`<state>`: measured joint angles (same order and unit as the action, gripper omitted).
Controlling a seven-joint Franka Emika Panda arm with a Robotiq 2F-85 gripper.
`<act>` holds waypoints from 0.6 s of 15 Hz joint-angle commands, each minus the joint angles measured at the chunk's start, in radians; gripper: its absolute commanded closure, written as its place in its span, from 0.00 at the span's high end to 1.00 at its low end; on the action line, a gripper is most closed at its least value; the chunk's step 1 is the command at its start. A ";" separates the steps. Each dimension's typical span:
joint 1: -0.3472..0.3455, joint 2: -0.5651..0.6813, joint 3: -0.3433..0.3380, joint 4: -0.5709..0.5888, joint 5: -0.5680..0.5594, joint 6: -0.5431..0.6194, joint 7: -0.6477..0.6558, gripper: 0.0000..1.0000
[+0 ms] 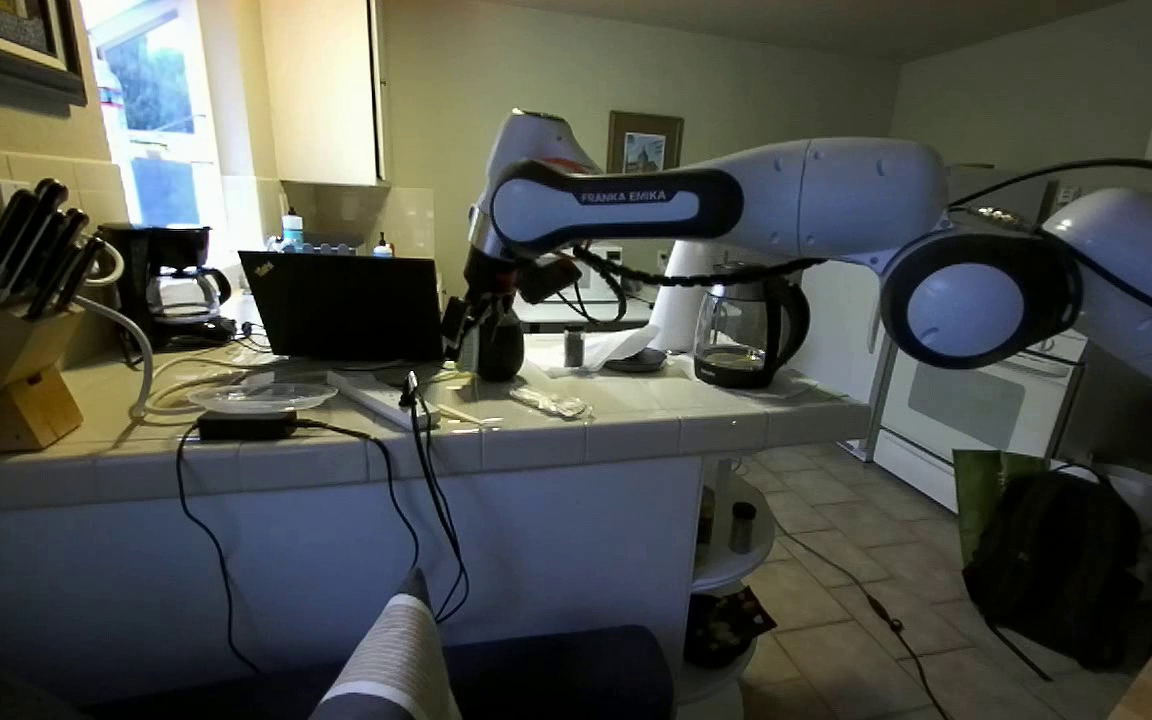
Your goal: Move the fork next to the extension cord
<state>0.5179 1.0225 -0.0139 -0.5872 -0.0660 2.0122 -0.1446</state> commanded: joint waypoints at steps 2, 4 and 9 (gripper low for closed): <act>-0.006 -0.127 -0.011 -0.075 -0.005 -0.131 -0.019 1.00; -0.022 -0.169 -0.015 -0.099 -0.002 -0.147 -0.013 1.00; -0.075 -0.283 -0.005 -0.243 0.022 -0.107 -0.021 1.00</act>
<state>0.4720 0.8389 -0.0283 -0.6753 -0.0662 1.8793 -0.1546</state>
